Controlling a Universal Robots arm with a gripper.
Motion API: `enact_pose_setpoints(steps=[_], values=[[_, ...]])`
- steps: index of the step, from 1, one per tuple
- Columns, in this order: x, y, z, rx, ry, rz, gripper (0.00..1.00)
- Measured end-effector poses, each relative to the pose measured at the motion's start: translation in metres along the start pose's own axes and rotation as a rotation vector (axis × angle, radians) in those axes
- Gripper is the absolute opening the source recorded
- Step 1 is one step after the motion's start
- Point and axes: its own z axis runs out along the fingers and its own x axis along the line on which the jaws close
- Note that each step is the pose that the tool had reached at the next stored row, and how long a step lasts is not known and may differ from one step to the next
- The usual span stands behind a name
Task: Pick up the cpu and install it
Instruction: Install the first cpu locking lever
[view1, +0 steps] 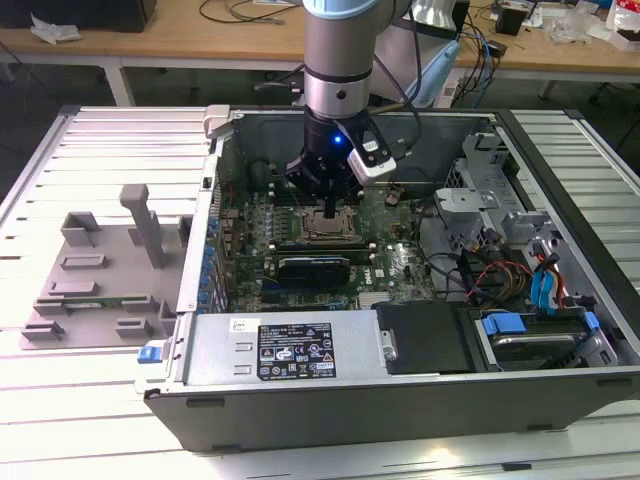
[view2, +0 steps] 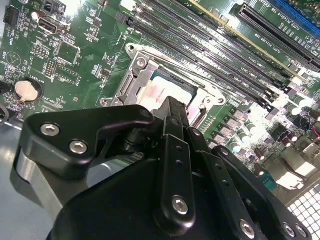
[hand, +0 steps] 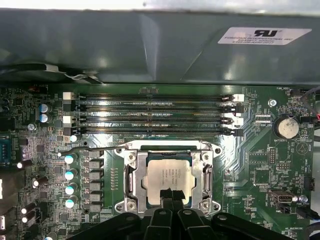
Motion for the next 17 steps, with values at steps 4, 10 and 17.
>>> enact_pose_setpoints(steps=[4,10,17], values=[[0.0000,0.0000,-0.0002,0.0000,0.0000,0.000,0.11],[0.0000,0.0000,-0.0006,0.0000,0.0000,0.000,0.11],[-0.0004,-0.0006,-0.0146,0.0000,0.0000,0.000,0.11]])
